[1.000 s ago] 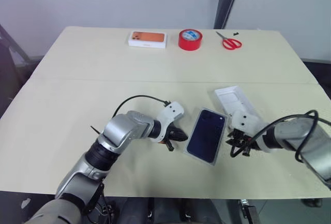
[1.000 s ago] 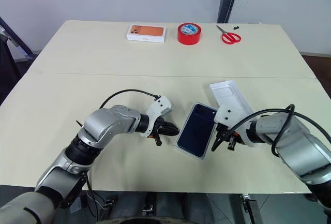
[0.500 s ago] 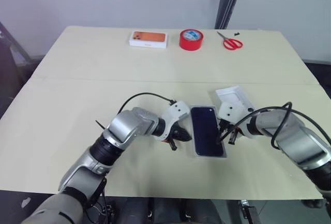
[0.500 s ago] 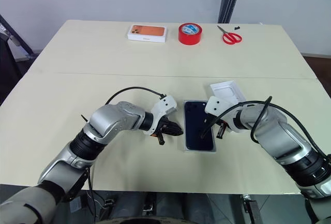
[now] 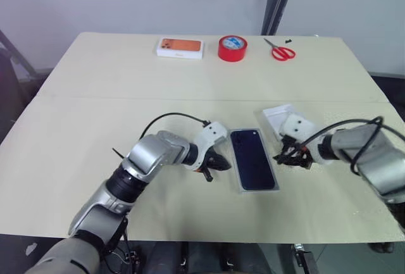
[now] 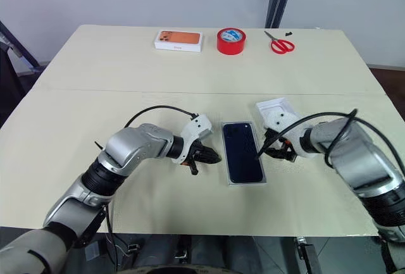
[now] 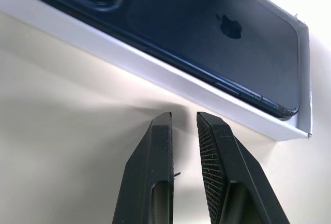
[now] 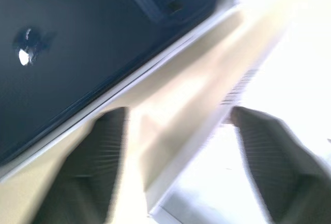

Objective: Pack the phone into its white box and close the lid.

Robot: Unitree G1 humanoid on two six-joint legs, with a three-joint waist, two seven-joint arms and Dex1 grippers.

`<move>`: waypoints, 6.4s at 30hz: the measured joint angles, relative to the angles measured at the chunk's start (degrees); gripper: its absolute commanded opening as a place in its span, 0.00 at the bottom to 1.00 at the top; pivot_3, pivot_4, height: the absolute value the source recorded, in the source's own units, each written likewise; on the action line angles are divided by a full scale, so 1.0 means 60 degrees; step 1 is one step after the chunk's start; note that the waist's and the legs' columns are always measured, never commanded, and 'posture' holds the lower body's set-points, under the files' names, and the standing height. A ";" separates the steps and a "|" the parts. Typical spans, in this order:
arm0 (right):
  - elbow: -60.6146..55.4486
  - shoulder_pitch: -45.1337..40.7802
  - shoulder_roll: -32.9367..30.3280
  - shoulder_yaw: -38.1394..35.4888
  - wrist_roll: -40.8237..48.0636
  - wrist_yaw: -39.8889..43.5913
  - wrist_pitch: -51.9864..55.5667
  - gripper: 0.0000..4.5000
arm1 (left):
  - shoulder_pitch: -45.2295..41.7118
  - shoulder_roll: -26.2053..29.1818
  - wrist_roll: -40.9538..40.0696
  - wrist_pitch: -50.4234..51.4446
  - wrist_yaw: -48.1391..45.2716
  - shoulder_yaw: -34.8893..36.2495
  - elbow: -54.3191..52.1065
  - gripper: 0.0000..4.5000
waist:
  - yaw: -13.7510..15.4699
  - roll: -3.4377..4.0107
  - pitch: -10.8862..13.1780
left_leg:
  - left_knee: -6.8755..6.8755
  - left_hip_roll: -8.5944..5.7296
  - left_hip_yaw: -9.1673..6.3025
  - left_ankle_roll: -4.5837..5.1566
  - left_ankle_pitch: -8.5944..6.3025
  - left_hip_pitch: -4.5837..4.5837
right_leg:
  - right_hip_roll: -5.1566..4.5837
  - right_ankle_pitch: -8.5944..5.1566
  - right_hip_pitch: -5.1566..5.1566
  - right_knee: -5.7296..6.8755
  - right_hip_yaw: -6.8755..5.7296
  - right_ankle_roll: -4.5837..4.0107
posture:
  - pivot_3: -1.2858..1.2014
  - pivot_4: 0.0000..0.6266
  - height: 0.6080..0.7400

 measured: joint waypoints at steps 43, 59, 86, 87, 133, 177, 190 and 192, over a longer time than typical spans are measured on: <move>0.1455 -0.0002 0.5064 -0.1746 1.6424 -1.1216 0.1730 0.01 | 0.2825 0.1535 0.0450 -0.6075 -0.0161 0.3784 -0.0119 0.18 | -0.0243 0.0014 0.0011 | -0.0012 -0.0003 0.0017 0.0050 -0.0027 -0.0007 | -0.0012 0.0003 -0.0006 0.0002 0.0002 0.0000 | 0.52 0.24 0.84; 0.1356 -0.0915 0.2393 -0.1811 1.6700 -1.3477 0.1144 0.76 | 0.1979 0.0349 0.0969 -0.5780 -0.0224 0.1898 -0.0013 0.18 | -0.0195 0.0024 0.0013 | -0.0019 0.0008 0.0015 0.0068 -0.0036 -0.0006 | 0.0003 0.0001 -0.0010 0.0000 -0.0001 0.0000 | 0.52 0.24 0.84; -0.0168 -0.1571 -0.0222 0.2299 0.3676 -0.4509 -0.0752 0.01 | 0.1191 0.0195 0.1134 -0.3468 0.1008 0.2287 0.0477 0.18 | -0.0113 0.0028 0.0016 | -0.0012 0.0029 0.0020 0.0058 -0.0032 -0.0013 | 0.0016 0.0002 -0.0023 -0.0002 0.0003 0.0001 | 0.52 0.24 0.84; -0.0166 -0.1571 -0.0076 0.2325 0.3473 -0.4443 -0.0691 0.01 | 0.1169 0.0194 0.1265 -0.3413 0.0951 0.2017 0.0605 0.18 | -0.0077 0.0028 0.0016 | -0.0012 0.0028 0.0021 0.0056 -0.0032 -0.0013 | 0.0015 0.0001 -0.0023 -0.0002 0.0003 0.0001 | 0.52 0.24 0.84; -0.1533 0.0338 -0.0094 0.0726 0.1981 -0.2777 0.0993 0.01 | 0.0822 -0.0281 0.1243 -0.2538 -0.0893 0.0240 -0.0348 0.18 | 0.0020 0.0030 0.0015 | -0.0011 0.0024 0.0019 0.0052 -0.0030 -0.0013 | 0.0010 0.0001 -0.0020 -0.0004 0.0003 -0.0001 | 0.52 0.24 0.84; -0.1774 0.0710 0.0169 0.0454 0.1764 -0.2728 0.1309 0.01 | 0.0764 -0.0408 0.0861 -0.2160 -0.0633 0.0265 -0.0030 0.18 | 0.0016 0.0030 0.0015 | -0.0007 0.0024 0.0019 0.0052 -0.0029 -0.0010 | 0.0016 0.0001 -0.0018 0.0002 0.0003 -0.0001 | 0.52 0.24 0.84; -0.1773 0.0898 0.0165 0.0438 0.1664 -0.2722 0.1305 0.01 | 0.0751 -0.0511 0.0896 -0.2303 -0.0603 0.0263 0.0073 0.18 | 0.0021 0.0030 0.0015 | -0.0006 0.0021 0.0019 0.0051 -0.0029 -0.0010 | 0.0015 0.0001 -0.0016 0.0002 0.0003 0.0000 | 0.52 0.24 0.84; -0.1773 0.0907 0.0163 0.0431 0.1637 -0.2719 0.1305 0.01 | 0.0747 -0.0547 0.0943 -0.2370 -0.0574 0.0264 0.0114 0.18 | 0.0021 0.0030 0.0015 | -0.0005 0.0021 0.0019 0.0051 -0.0029 -0.0010 | 0.0015 0.0001 -0.0016 0.0002 0.0003 0.0000 | 0.52 0.24 0.84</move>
